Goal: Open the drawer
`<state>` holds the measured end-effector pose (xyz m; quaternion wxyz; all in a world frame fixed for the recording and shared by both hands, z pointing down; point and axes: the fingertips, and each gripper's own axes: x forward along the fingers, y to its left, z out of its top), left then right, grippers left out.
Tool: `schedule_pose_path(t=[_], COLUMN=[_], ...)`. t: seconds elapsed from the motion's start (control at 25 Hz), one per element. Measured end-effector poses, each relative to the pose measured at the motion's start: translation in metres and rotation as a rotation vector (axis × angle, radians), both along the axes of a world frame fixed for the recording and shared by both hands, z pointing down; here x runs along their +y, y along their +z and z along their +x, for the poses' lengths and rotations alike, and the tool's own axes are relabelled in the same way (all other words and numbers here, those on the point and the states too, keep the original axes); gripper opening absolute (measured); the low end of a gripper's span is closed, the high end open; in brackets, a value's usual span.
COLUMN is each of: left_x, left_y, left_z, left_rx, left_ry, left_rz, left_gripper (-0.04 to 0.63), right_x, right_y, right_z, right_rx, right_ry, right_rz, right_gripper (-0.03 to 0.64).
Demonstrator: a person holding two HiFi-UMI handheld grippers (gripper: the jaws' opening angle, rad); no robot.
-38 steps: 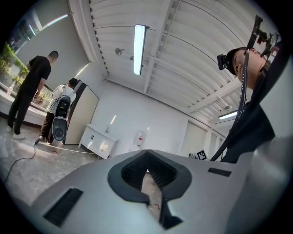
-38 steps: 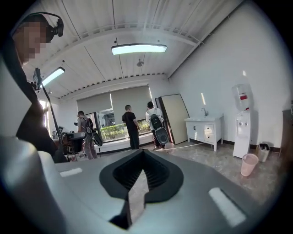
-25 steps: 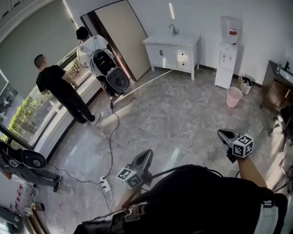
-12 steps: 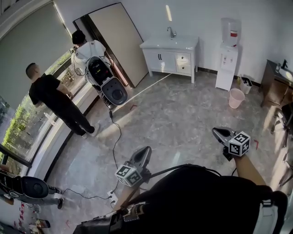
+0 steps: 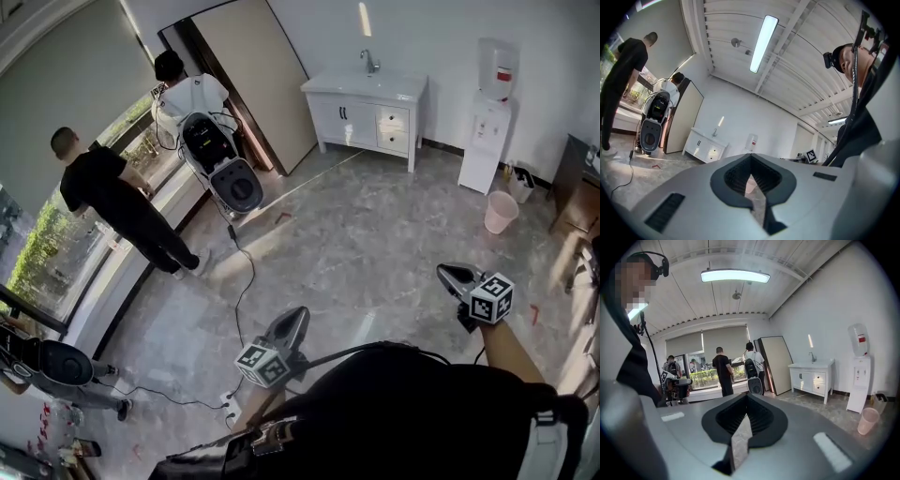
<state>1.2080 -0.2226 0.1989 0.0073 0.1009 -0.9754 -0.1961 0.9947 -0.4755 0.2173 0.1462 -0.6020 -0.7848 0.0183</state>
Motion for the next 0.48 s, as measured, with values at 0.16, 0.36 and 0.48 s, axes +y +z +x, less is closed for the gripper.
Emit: schedule_pose_path(t=[0.16,0.36,0.48], left_x=[0.001,-0.01,-0.015], left_y=[-0.007,-0.024,-0.03], left_z=[-0.06,-0.135,-0.182], left_rx=[-0.006,-0.025,-0.042], left_ry=[-0.044,-0.073,-0.095], left_rz=[-0.01,-0.028,-0.007], left_gripper=[0.001,0.002,0.002], right_x=[0.015,0.02,0.016], right_y=[0.003,-0.017,-0.028], right_z=[-0.067,-0.156,-0.202], right_rx=[0.0,-0.035,-0.064], right_ry=[-0.055,-0.095,-0.125], right_rz=[-0.005,-0.021,-0.022], right_gripper=[0.002,0.002,0.002])
